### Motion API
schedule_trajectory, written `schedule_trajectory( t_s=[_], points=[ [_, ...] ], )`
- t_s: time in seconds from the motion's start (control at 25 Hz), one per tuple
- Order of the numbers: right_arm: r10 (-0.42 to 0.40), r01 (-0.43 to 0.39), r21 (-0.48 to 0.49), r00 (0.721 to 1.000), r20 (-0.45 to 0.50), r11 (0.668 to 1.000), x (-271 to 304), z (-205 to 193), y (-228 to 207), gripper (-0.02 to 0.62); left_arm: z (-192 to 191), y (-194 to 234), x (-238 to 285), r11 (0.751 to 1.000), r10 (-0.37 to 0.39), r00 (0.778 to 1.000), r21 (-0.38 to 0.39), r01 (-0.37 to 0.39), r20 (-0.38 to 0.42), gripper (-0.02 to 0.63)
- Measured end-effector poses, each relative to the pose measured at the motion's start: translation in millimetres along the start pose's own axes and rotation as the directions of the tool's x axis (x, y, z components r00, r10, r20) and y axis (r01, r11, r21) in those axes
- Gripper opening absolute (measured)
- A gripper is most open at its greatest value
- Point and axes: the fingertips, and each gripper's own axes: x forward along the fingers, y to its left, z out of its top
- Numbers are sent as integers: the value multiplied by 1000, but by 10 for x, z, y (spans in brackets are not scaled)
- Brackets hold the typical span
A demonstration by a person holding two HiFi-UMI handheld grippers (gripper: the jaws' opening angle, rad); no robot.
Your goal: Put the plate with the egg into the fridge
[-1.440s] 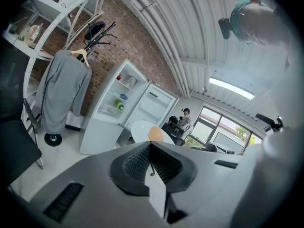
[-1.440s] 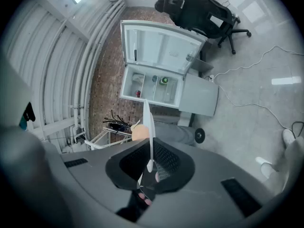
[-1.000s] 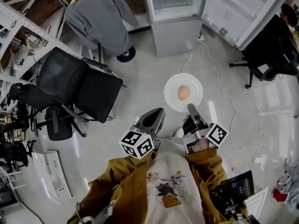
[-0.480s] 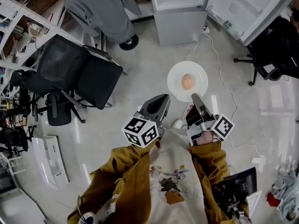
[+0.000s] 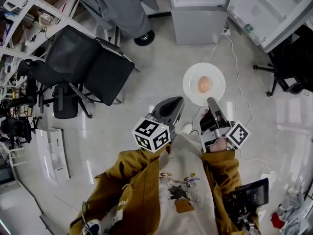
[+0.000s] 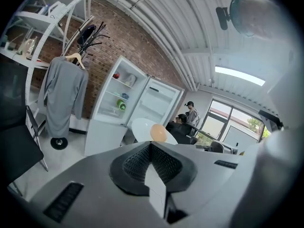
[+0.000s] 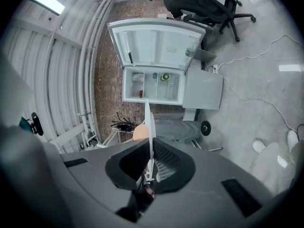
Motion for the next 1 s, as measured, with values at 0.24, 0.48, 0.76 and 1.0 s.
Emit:
schedule_trajectory(
  t_s=[0.24,0.48,0.76,1.0],
  points=[
    [-8,9,9,1000,-10,1000,163,97,-88,21,34,191,137,999,13,1000,-31,-13,-8,6],
    [-55,54,13,998,29,998,461,456,-200,21,179,446,538,997,-17,1000,-78,15,-18,6],
    [-80,80,0,993,86,997,1106,920,-117,21,646,882,1105,993,-68,997,-95,66,-23,6],
    [-95,97,-10,985,143,995,1849,1180,14,21,1299,1490,1483,991,-109,994,-85,108,-14,6]
  ],
)
